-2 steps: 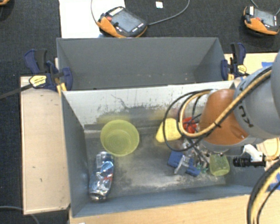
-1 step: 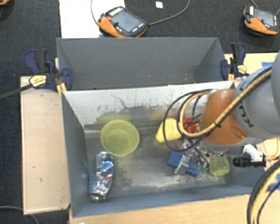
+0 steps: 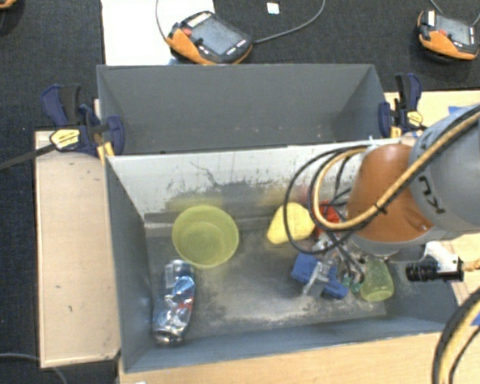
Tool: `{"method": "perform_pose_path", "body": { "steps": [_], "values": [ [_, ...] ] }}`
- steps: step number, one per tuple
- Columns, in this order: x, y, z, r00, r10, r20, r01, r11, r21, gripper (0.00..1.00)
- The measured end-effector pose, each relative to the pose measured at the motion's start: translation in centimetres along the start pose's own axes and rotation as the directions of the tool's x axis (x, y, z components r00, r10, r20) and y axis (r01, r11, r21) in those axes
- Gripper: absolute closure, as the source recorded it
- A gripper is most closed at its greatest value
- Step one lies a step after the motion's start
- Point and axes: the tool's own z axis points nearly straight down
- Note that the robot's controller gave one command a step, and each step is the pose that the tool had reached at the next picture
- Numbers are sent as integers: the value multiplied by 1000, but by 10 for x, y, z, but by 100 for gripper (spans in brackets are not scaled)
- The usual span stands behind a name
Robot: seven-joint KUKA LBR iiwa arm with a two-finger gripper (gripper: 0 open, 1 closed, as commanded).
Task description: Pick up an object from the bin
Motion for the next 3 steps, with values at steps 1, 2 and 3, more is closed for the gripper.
{"method": "perform_pose_path", "body": {
  "steps": [1, 2, 3],
  "values": [
    [-2, 1, -30, 1000, -1, 2, 1, 1000, -1, 100],
    [-2, 1, -51, 1000, -3, 3, 3, 1000, -1, 100],
    [-3, 1, -68, 1000, -3, 4, 3, 1000, -2, 100]
  ]
}}
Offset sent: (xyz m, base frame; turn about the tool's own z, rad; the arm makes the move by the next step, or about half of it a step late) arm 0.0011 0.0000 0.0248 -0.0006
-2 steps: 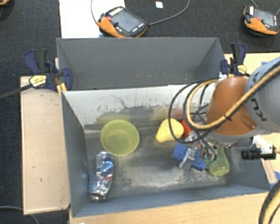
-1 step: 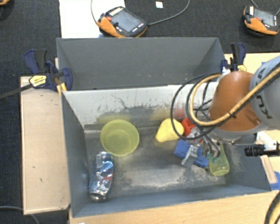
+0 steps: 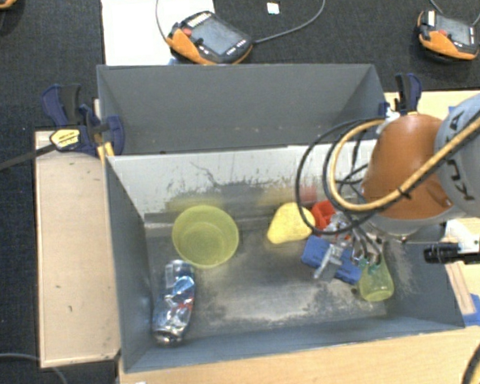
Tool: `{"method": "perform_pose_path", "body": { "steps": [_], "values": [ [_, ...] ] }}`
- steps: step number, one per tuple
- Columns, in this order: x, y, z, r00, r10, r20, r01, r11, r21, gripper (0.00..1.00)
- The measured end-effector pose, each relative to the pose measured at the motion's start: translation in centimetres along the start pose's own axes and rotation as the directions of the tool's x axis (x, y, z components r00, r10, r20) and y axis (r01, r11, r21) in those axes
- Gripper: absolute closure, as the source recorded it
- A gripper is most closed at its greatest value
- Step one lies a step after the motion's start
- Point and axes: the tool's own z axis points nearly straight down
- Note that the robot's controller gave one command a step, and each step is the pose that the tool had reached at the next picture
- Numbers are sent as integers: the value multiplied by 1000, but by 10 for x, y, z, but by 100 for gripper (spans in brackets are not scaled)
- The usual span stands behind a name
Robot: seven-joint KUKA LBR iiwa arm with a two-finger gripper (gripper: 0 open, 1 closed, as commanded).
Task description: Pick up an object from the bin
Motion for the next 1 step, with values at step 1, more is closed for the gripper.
{"method": "perform_pose_path", "body": {
  "steps": [1],
  "values": [
    [-1, 0, -8, 1000, -4, 3, 4, 1000, -2, 100]
  ]
}}
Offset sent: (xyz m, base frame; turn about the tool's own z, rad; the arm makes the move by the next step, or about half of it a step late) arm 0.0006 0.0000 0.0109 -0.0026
